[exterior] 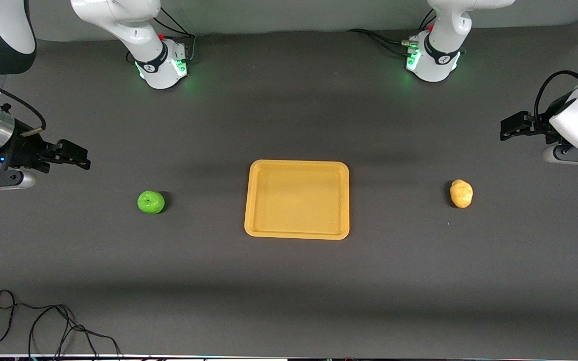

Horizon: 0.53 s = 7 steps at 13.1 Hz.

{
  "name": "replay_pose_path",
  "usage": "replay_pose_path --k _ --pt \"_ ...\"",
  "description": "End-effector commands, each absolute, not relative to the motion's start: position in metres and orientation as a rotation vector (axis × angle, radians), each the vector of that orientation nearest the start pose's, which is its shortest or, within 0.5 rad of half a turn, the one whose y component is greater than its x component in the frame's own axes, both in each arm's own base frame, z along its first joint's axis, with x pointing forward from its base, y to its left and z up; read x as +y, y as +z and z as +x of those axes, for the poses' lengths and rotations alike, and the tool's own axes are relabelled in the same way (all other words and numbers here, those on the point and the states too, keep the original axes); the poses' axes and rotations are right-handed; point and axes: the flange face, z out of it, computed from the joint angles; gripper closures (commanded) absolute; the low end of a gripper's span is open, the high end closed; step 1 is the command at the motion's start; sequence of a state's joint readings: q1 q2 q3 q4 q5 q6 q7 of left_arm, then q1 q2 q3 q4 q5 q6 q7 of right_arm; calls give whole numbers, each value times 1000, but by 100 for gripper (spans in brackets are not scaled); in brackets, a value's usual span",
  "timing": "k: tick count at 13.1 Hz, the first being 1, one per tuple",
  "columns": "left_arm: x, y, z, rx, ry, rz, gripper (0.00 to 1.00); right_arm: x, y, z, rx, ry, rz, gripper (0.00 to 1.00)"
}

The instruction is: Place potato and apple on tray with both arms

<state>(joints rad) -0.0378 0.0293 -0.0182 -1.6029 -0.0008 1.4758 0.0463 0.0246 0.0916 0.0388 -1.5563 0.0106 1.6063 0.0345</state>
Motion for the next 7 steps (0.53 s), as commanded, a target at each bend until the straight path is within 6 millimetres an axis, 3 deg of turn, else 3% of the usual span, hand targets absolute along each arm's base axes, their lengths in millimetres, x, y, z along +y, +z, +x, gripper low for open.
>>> replay_pose_path --k 1,7 --pt "-31 590 548 182 243 -3122 0 35 590 580 -18 55 -3153 0" --pt "-30 585 549 177 255 -3122 0 37 594 575 -25 66 -3157 0"
